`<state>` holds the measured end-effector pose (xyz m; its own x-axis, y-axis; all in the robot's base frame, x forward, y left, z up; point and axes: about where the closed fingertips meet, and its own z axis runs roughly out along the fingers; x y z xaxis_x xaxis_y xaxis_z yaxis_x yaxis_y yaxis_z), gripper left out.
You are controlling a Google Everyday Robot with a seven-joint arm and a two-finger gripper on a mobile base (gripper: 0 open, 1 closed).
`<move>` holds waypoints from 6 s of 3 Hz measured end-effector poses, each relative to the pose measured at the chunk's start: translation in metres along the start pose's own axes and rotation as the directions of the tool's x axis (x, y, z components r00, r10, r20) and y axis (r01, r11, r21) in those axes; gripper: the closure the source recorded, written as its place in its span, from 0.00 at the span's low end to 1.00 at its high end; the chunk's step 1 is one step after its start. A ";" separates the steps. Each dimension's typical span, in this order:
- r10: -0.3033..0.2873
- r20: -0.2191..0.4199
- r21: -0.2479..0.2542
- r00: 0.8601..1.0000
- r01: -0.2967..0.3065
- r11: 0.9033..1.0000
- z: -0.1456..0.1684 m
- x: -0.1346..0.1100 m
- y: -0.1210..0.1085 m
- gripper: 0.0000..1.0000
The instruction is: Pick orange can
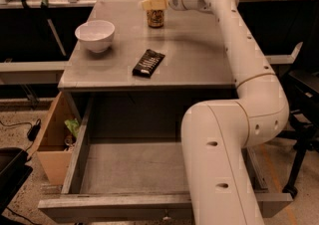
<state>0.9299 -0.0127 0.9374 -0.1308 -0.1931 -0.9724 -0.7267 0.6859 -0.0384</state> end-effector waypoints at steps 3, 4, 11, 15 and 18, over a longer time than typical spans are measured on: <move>0.008 -0.087 -0.010 0.996 -0.009 1.000 0.030 0.026 0.014 0.38; 0.009 -0.090 -0.015 0.996 -0.010 1.000 0.034 0.028 0.017 0.62; -0.334 0.136 0.197 0.933 0.305 0.932 -0.265 -0.142 0.004 1.00; -0.266 0.223 0.094 0.938 0.251 0.963 -0.378 -0.064 0.195 1.00; 0.025 -0.030 -0.104 0.999 -0.028 0.994 -0.374 0.167 0.235 1.00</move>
Offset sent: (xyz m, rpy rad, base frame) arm 0.0673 0.0171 -0.0216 -0.0551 0.0983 0.0053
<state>0.4856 -0.1463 0.8523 -0.1693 -0.1963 -0.9658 -0.7890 0.6143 0.0134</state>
